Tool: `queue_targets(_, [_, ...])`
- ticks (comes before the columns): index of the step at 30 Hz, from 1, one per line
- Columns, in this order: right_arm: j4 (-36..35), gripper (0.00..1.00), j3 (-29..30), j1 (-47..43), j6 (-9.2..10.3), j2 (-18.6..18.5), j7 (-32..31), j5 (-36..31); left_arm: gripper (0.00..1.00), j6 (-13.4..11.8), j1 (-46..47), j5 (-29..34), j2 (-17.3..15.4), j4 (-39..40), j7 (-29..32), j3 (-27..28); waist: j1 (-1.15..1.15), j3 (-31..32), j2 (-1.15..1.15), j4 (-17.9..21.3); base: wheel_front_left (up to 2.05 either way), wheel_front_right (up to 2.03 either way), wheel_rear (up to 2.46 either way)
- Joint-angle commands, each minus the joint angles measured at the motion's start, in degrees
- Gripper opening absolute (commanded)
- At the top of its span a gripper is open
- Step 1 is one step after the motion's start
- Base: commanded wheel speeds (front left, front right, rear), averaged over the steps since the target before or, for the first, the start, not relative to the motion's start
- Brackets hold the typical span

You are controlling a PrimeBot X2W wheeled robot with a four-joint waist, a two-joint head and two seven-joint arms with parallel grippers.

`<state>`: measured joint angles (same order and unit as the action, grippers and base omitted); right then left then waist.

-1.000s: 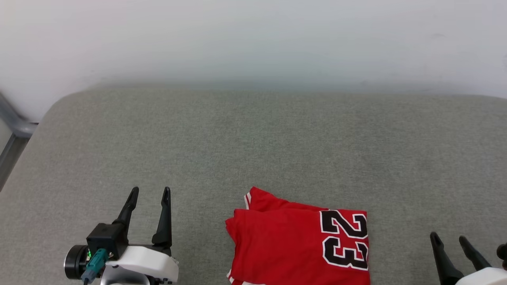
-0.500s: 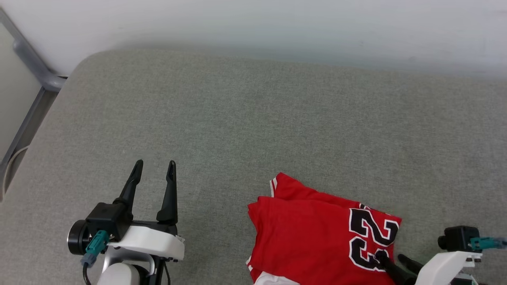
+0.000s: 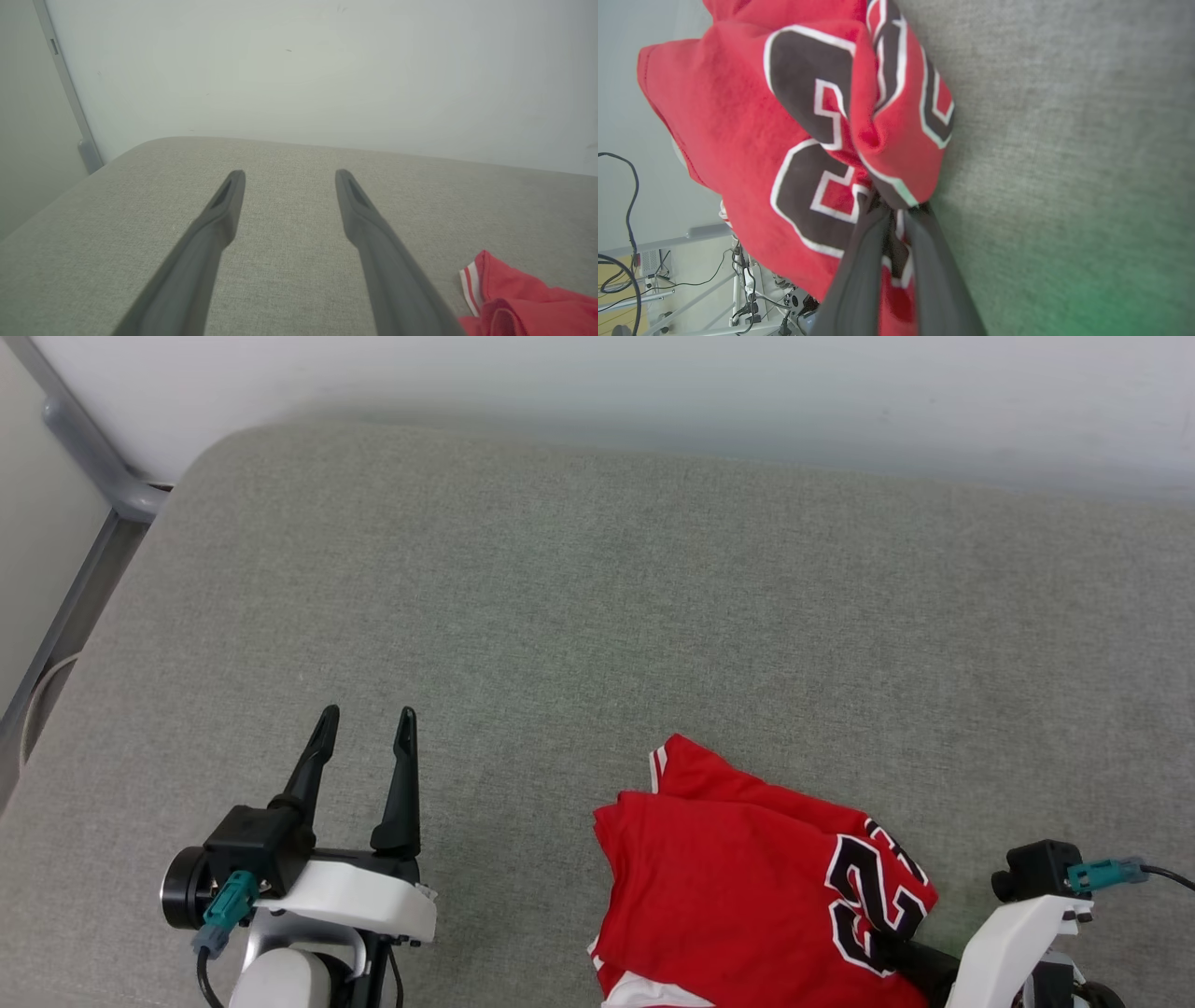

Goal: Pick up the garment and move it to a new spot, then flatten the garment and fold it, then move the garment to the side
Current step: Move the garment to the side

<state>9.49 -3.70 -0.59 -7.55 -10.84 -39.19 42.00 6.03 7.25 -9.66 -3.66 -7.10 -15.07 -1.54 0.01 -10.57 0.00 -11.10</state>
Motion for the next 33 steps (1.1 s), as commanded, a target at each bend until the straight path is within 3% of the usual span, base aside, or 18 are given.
queue_targets(1, [1.38, 0.00, -1.11, -0.54, 0.12, 0.19, -0.68, -0.10, 1.00, 0.10, -0.11, 0.51, 0.00, -0.07, -0.10, 0.15, -0.01, 0.59, 0.00, 0.44, 0.00, 0.00, 0.00])
queue_targets(9, [-2.60, 0.00, -0.52, 1.60, 0.10, -2.38, 0.67, -0.24, 1.00, 0.37, -1.87, 1.41, -0.25, -0.29, -0.10, 0.74, -0.01, 4.52, 0.00, 4.86, 0.00, 0.00, 0.00])
queue_targets(16, [-4.88, 0.00, 1.22, 2.07, 0.09, -5.18, -1.63, -4.64, 1.00, 0.38, -2.86, 2.01, -0.31, 1.07, -0.10, 0.82, -0.01, 4.78, 0.00, 12.59, 0.00, 0.00, 0.00])
queue_targets(26, [-3.64, 0.00, 2.98, 9.96, 0.08, -7.20, -1.93, -11.18, 1.00, 0.85, -0.32, 2.47, -1.51, 3.71, -0.10, 0.39, -0.01, -1.13, 0.00, 25.80, 0.00, 0.00, 0.00])
queue_targets(33, [0.86, 0.00, 3.17, 20.73, 0.09, -8.52, 2.03, -15.72, 1.00, 1.08, 3.49, 2.92, -3.73, 6.03, -0.10, -1.34, -0.01, -8.82, 0.00, 30.15, 0.00, 0.00, 0.00])
